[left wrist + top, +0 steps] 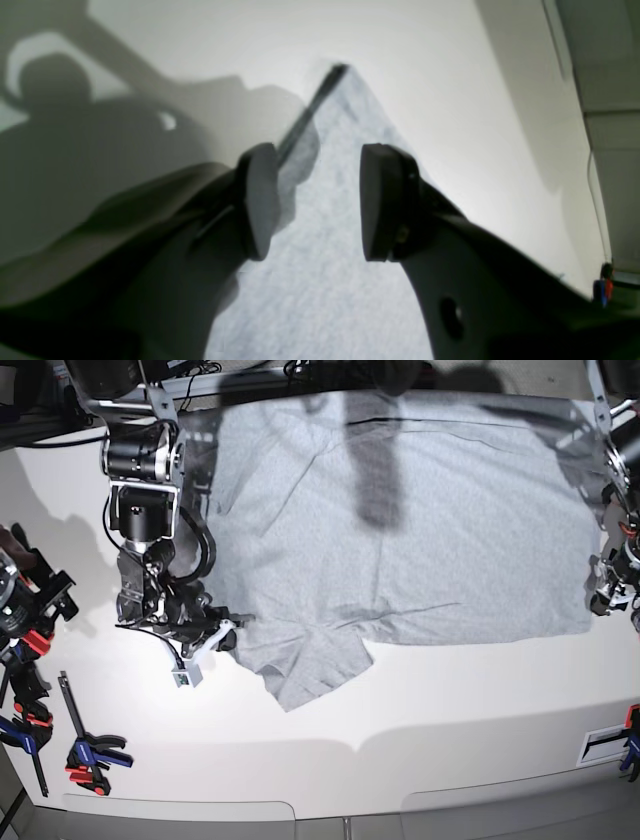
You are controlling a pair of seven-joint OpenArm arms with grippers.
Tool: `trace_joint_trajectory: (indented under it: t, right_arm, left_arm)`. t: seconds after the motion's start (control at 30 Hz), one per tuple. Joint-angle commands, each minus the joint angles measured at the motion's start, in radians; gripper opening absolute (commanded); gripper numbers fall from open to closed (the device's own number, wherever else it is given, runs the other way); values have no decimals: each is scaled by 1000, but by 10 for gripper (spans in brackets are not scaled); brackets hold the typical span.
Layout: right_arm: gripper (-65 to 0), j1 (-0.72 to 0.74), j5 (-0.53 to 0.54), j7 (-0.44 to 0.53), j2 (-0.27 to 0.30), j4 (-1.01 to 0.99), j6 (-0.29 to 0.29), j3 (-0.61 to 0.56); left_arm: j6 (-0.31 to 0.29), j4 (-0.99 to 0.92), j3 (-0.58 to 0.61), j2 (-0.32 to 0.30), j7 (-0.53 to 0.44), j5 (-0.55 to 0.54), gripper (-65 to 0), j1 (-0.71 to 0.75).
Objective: Fold the T-shirt properly
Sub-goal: 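Grasp the shirt's hem corner with the right gripper, left gripper at the other corner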
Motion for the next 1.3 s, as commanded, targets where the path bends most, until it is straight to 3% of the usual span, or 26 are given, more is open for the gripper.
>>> trace_joint_trajectory:
  t: [0.0,0.43,0.6,0.8,1.03,1.1,1.2,1.27]
  right_arm:
    - [-650,24,-8,-11,7,8,-4,-1]
    - [-650,24,-5,-3,7,8,-4,-1]
    - [-650,24,-5,-3,7,8,-3,-1]
    - [-650,24,-5,-3,7,8,-3,-1]
    - [-650,24,-5,8,7,8,-3,-1]
    - [-650,24,-5,12,6,8,-4,-1]
    - [-650,24,-5,15,4,8,-4,-1]
    - [-650,24,12,8,5,8,-3,-1]
  left_arm:
    - [-11,11,-4,-33,-29,-12,-394,-24]
    - [-10,11,-4,-31,-59,153,-383,-16]
    - [32,11,-4,16,-99,208,-383,-16]
    - [42,11,-4,88,-127,231,-383,-19]
    - [42,11,-4,98,-154,230,-387,-24]
    - [42,11,-4,94,-162,229,-441,-24]
    - [41,11,-4,90,-169,203,-635,-24]
    - [40,11,-4,88,-167,169,-650,-24]
